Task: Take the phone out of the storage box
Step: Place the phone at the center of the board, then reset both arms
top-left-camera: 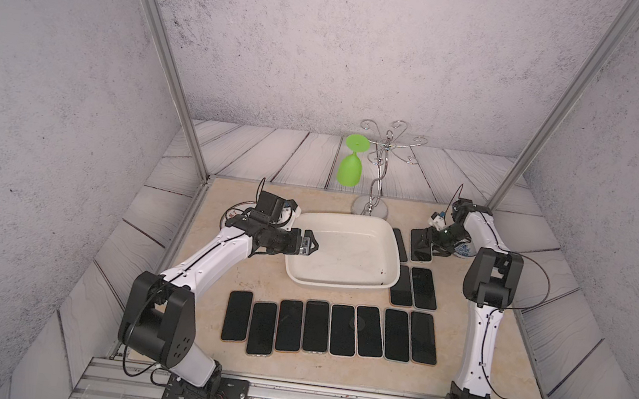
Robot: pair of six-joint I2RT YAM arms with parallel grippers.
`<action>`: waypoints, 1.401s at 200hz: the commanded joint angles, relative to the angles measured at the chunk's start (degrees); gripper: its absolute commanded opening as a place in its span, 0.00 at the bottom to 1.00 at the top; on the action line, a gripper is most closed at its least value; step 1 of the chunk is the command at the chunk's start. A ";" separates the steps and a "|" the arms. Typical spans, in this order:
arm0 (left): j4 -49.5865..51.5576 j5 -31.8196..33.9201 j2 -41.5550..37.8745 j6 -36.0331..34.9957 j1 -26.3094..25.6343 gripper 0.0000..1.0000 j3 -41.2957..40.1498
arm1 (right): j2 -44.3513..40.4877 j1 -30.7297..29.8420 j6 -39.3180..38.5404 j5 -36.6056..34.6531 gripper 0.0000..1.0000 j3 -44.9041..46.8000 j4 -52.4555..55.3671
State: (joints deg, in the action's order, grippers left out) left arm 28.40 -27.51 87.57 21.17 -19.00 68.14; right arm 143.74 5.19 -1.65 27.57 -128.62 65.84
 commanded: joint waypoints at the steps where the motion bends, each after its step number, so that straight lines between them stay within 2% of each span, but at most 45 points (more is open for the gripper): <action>1: -0.63 -1.03 -1.54 0.57 0.28 0.99 -0.73 | -3.04 0.28 2.11 1.27 0.69 0.61 -1.04; 26: -0.75 -1.23 -2.14 0.63 0.28 0.99 -0.64 | -4.27 0.22 3.17 2.02 0.72 0.42 -1.07; 47: -1.06 -1.24 -2.06 0.77 0.28 0.98 -0.64 | -6.02 0.25 4.22 5.34 0.76 2.04 -3.57; 61: -1.38 -1.53 -1.97 1.18 0.28 0.98 -0.62 | -6.63 0.23 4.96 6.76 0.83 2.16 -4.28; 64: -1.49 -1.51 -1.97 1.19 0.28 0.98 -0.64 | -6.80 0.25 5.11 6.93 0.87 2.29 -4.36; 68: -1.51 -1.42 -1.96 1.27 0.28 0.99 -0.58 | -7.00 0.26 5.25 7.29 0.98 2.31 -4.64; 71: -1.51 -1.44 -1.96 1.25 0.28 0.98 -0.52 | -7.20 0.24 5.42 7.59 0.99 2.32 -4.78; 124: -0.70 -1.11 -2.87 1.25 0.28 0.98 0.66 | -9.71 0.26 7.19 7.25 0.99 -0.54 -3.73; 152: -0.48 -0.72 -4.18 1.20 0.28 0.98 0.68 | -14.63 0.08 7.21 2.31 0.99 0.90 -4.22; 177: -0.23 -0.36 -5.71 0.96 0.28 0.99 1.33 | -20.41 -0.84 4.86 8.64 0.99 2.92 -3.63; 193: -2.39 -0.98 -9.36 -0.90 0.28 0.98 1.31 | -29.03 -3.51 3.05 10.52 0.99 10.98 -7.89; 209: -5.74 1.50 -15.84 -2.63 0.28 0.98 0.25 | -41.47 -7.63 4.12 6.38 0.99 24.70 -19.55; 233: -14.49 18.13 -27.39 -3.28 0.53 0.98 -8.55 | -62.71 -10.84 10.18 -8.66 0.99 53.09 -45.77; 252: -22.03 30.98 -33.39 -6.79 1.74 0.98 -18.10 | -76.75 -10.82 14.92 -26.16 0.99 76.64 -70.02; 266: -28.66 39.60 -34.97 -8.41 4.38 0.98 -25.01 | -79.92 -10.82 12.78 -35.41 0.99 88.67 -82.54; 280: -39.25 44.47 -35.10 -11.00 8.30 0.98 -32.76 | -78.52 -10.82 8.85 -39.76 0.99 91.02 -81.23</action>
State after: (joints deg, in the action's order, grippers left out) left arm 4.10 -0.12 50.48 15.44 -15.73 46.30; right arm 61.41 -6.11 9.06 6.28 -45.19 2.02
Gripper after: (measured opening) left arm 0.983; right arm 0.993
